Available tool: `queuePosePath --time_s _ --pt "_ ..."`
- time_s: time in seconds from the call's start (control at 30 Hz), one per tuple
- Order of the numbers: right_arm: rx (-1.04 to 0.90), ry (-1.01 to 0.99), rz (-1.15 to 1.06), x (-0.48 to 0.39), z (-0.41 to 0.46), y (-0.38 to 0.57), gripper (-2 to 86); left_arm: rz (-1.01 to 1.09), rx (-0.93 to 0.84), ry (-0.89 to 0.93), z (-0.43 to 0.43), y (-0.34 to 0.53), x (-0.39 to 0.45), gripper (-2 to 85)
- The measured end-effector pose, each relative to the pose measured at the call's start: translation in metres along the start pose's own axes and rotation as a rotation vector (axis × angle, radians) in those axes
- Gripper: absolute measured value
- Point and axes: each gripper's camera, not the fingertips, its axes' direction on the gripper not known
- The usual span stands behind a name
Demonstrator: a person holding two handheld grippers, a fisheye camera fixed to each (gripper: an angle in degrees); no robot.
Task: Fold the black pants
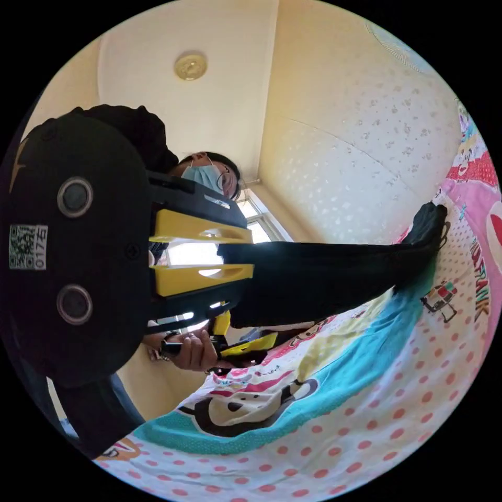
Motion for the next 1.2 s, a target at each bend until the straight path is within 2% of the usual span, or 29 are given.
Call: queuePosePath --time_s 0.03,0.1,0.2,0.27,0.33,0.47,0.57,0.67,0.73,0.8,0.9,1.0,1.2 --pt "-0.005 0.009 -0.009 -0.002 0.0 0.0 6.4 -0.016 0.005 0.125 0.005 -0.002 -0.005 22.6" --pt "-0.014 0.049 -0.042 -0.007 -0.003 0.002 6.4 -0.044 -0.041 0.197 0.014 -0.006 -0.009 19.4" --pt "-0.002 0.082 -0.074 -0.016 -0.014 0.007 6.2 -0.016 -0.132 0.178 0.021 -0.011 0.001 12.9" --pt "-0.003 0.188 -0.096 -0.024 -0.019 0.015 5.9 -0.006 -0.117 0.12 0.015 -0.009 0.015 11.4" --pt "0.003 0.28 -0.115 -0.034 -0.025 0.029 5.8 -0.005 -0.187 -0.042 0.014 -0.001 0.04 10.1" --pt "-0.008 0.383 -0.2 -0.054 -0.036 0.082 7.2 0.039 -0.307 -0.187 0.032 0.031 0.09 9.8" --pt "0.138 0.481 -0.243 -0.051 -0.058 0.129 9.6 0.032 -0.263 -0.309 0.037 0.067 0.116 9.8" --pt "0.321 0.333 -0.161 -0.015 -0.075 0.165 13.6 -0.025 -0.162 -0.318 0.026 0.088 0.112 9.8" --pt "0.41 0.253 -0.083 0.013 -0.075 0.182 16.6 -0.064 -0.099 -0.256 0.017 0.092 0.105 9.8" --pt "0.484 0.056 0.007 0.048 -0.065 0.191 18.8 -0.045 -0.107 -0.276 0.017 0.091 0.108 9.8" --pt "0.498 -0.091 -0.041 0.059 -0.046 0.185 19.9 -0.026 -0.135 -0.331 0.019 0.089 0.118 9.8" --pt "0.4 -0.066 -0.116 0.045 -0.024 0.176 20.0 -0.007 -0.141 -0.374 0.018 0.09 0.131 9.8" --pt "0.429 0.056 -0.118 0.032 -0.024 0.172 14.4 -0.001 -0.131 -0.386 0.027 0.096 0.152 9.9"
